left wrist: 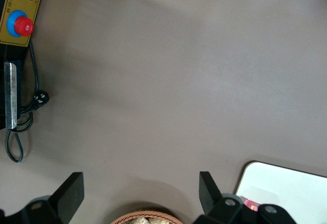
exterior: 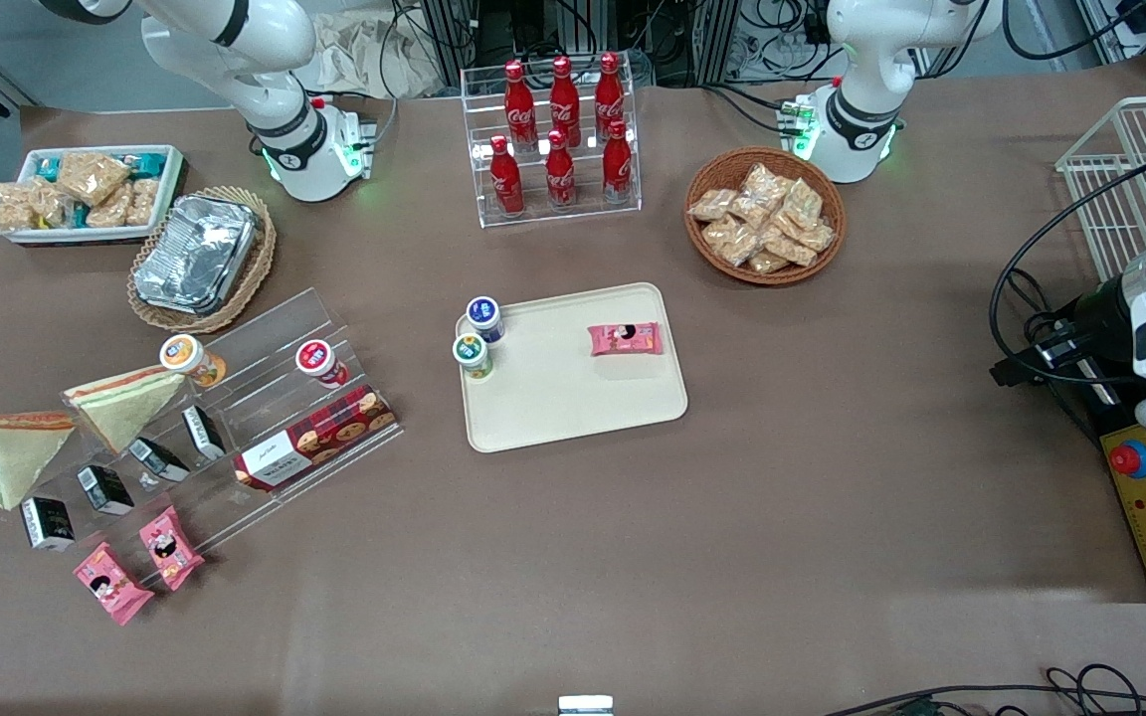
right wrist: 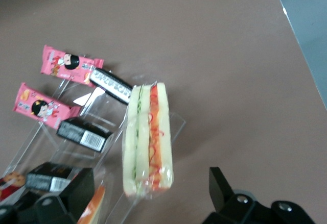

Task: Place sandwich on tray
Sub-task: 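Close the right gripper on the wrapped sandwich's end and lift it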

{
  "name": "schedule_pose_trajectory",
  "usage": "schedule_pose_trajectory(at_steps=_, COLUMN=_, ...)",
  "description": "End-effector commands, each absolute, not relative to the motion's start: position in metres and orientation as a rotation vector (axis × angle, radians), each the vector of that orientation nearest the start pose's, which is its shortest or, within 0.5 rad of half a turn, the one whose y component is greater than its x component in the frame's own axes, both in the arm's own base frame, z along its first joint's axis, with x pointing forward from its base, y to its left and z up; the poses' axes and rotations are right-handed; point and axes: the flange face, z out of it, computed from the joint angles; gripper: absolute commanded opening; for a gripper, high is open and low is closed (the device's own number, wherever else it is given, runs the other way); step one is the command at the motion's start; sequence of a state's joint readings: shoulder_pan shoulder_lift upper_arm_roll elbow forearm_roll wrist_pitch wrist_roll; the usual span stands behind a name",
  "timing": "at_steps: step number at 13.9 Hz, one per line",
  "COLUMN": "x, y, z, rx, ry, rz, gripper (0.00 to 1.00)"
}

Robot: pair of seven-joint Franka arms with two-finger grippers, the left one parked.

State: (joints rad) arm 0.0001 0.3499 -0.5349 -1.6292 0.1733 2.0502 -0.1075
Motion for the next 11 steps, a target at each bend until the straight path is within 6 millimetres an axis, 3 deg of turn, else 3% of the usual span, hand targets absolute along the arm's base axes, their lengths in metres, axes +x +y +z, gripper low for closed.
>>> schedule_pose_trajectory(at_steps=1, x=0.594, y=-0.296, z=0.43, rx=-3.083, ry=0.746, rz=-0.241, gripper=1.0)
schedule_pose_trajectory(at_steps=4, x=0.584, y=-0.295, z=0.399, rx=-3.066, ry=0.777, rz=-0.271, gripper=1.0)
schedule_pose_trajectory(at_steps=10, x=0.572, y=-0.292, z=0.375, rx=-3.044, ry=0.811, rz=-0.304, gripper=1.0)
schedule_pose_trajectory(at_steps=11, x=0.573, y=-0.292, z=0.374, rx=-3.046, ry=0.81, rz=-0.309, gripper=0.94)
